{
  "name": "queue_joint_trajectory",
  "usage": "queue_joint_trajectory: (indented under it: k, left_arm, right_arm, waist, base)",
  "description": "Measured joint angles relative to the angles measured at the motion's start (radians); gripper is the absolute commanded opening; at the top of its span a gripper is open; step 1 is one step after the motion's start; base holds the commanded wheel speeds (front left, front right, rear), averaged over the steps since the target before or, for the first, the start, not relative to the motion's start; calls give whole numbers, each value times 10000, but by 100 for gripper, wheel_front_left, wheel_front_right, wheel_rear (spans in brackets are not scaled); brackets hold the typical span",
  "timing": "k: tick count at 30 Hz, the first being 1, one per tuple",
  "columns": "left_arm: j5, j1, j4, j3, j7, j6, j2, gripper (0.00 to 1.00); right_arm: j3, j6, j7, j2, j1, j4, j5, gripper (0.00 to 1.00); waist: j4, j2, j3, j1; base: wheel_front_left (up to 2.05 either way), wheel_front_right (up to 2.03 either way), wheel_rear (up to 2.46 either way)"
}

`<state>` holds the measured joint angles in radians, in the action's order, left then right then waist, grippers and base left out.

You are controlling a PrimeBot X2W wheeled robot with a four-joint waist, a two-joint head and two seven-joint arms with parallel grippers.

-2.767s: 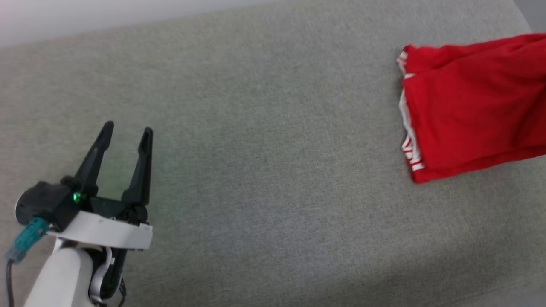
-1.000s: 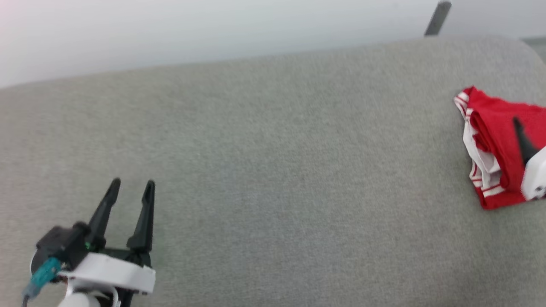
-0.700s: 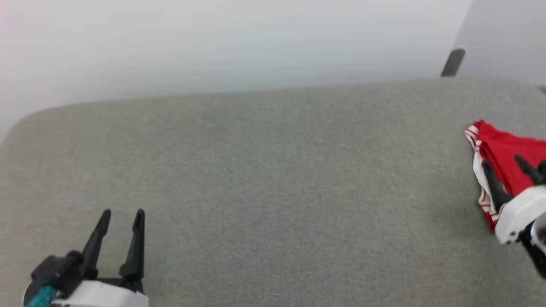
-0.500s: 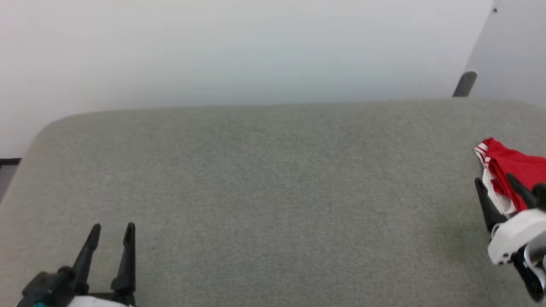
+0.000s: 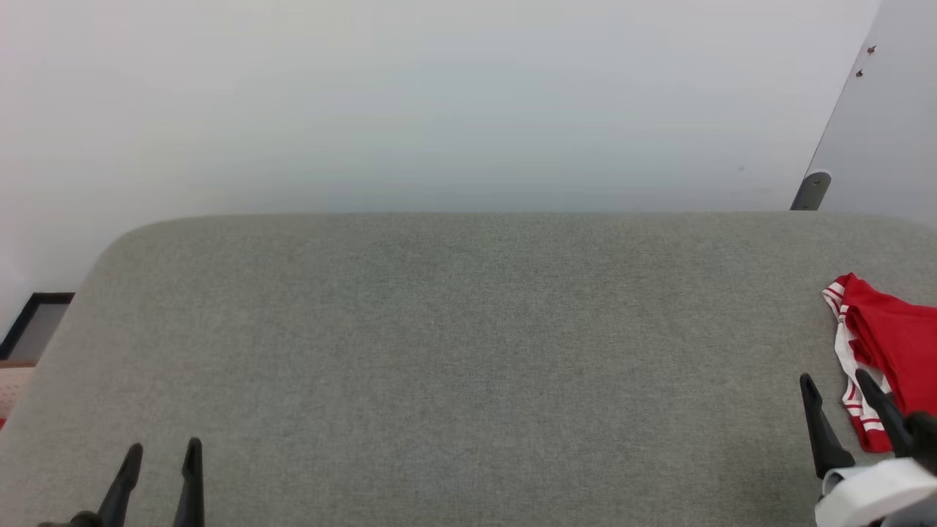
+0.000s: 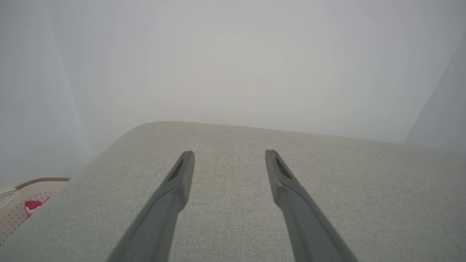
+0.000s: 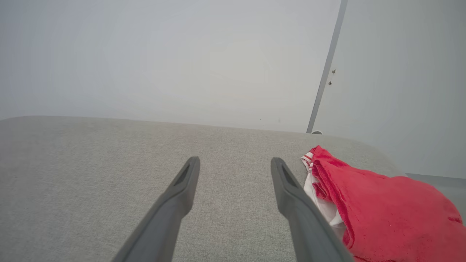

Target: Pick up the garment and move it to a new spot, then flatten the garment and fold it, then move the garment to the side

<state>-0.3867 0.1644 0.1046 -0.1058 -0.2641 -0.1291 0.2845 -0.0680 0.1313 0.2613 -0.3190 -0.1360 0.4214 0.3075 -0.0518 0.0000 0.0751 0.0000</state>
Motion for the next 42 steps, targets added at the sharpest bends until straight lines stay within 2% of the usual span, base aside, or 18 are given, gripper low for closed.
queue_joint_trajectory:
  k: [11, 22, 23, 28, 42]
  left_arm:
    - [-173, 208, 119, -123, 2, 0, -27, 100]
    - [-282, 297, 165, 73, 0, 0, 44, 100]
    - [-272, 300, 201, 90, 0, 0, 35, 0]
    - [-378, 407, 614, 203, 75, 4, -341, 0]
    - [-2533, -52, 763, 161, 757, 4, -702, 0]
  right_arm:
    - [669, 0, 0, 727, 1419, -1569, -667, 100]
    - [775, 0, 0, 1009, 1872, -2025, -871, 100]
    - [771, 0, -2, 1020, 1874, -1998, -871, 0]
    - [709, 0, -109, 1233, 2094, -1586, -731, 0]
    - [905, 0, -779, 1482, 1868, -1588, 1779, 0]
  waist:
    - [134, 0, 91, 0]
    - [222, 0, 89, 0]
    - [223, 0, 84, 0]
    - [228, 0, 75, 0]
    - [260, 0, -23, 0]
  base:
    - [0, 0, 0]
    - [0, 0, 0]
    - [0, 0, 0]
    - [0, 0, 0]
    - [0, 0, 0]
